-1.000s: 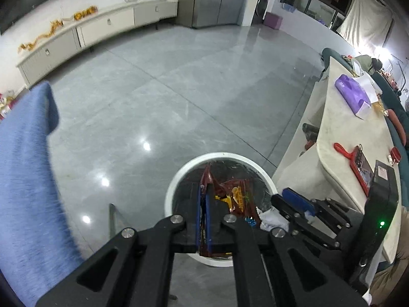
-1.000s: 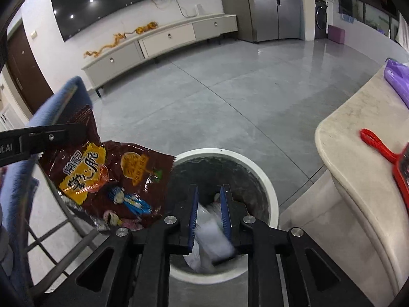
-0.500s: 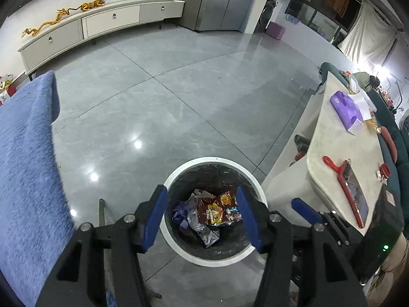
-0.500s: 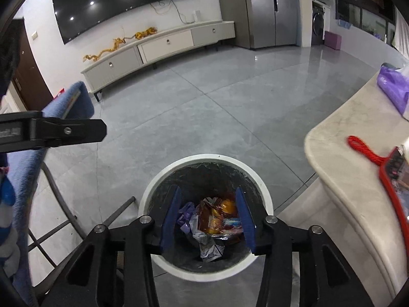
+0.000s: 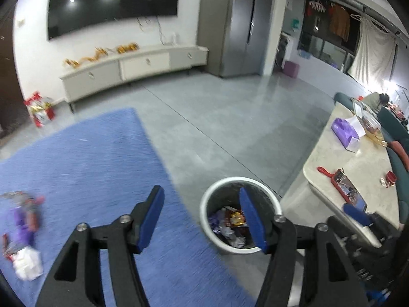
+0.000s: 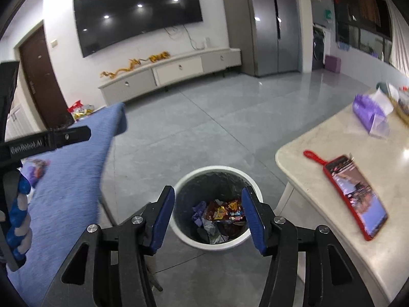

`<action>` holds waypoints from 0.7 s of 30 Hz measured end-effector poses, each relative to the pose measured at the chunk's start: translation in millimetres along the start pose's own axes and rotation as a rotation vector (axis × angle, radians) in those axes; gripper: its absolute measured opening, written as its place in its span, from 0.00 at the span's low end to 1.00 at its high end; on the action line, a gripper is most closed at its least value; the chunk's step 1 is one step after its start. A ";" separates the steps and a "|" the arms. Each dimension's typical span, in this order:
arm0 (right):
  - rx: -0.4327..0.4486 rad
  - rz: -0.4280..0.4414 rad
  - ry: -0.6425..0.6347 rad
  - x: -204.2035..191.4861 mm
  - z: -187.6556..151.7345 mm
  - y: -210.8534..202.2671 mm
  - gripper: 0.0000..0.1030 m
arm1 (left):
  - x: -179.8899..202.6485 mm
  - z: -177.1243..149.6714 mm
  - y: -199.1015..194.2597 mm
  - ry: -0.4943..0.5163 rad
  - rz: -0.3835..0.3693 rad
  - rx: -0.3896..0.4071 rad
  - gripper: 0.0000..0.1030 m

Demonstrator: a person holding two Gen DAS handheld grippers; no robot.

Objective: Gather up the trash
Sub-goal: 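Move both tools back over the remaining trash on the rug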

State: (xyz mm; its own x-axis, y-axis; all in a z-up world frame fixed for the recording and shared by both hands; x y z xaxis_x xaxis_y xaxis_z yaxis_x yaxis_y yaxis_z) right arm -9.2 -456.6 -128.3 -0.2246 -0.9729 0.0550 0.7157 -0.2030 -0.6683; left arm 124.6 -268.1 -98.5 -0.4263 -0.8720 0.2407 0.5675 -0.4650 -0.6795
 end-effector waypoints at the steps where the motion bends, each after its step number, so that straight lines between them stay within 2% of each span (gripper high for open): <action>1: 0.013 0.005 -0.010 -5.0 2.8 -8.9 0.54 | -8.3 -2.8 -16.4 -0.001 0.020 0.033 0.66; 9: 0.144 0.071 -0.117 -64.1 34.9 -76.8 0.68 | -76.3 -12.7 -105.0 -0.063 0.134 0.191 0.70; 16: 0.206 0.131 -0.199 -113.3 54.2 -100.8 0.70 | -124.4 -18.8 -163.0 -0.107 0.219 0.299 0.70; 21: 0.214 0.154 -0.235 -143.3 60.6 -109.0 0.70 | -151.1 -22.5 -187.1 -0.136 0.229 0.333 0.70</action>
State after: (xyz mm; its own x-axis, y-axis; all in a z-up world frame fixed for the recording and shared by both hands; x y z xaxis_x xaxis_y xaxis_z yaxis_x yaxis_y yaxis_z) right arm -14.9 -301.7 -18.4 0.0375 -0.9878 0.1509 0.8571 -0.0459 -0.5132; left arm 67.0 -45.8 -23.3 -0.1791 -0.9603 0.2137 0.8425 -0.2619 -0.4707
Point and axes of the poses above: each gripper's, at about its wrist camera, not at the fingertips, and y roughly the way its jaws point, x to its right, z to its top, the point moved 1 cm from there along y, roughly the way its jaws point, and after that the axes turned 13 degrees about -y, right-handed, at the moved point
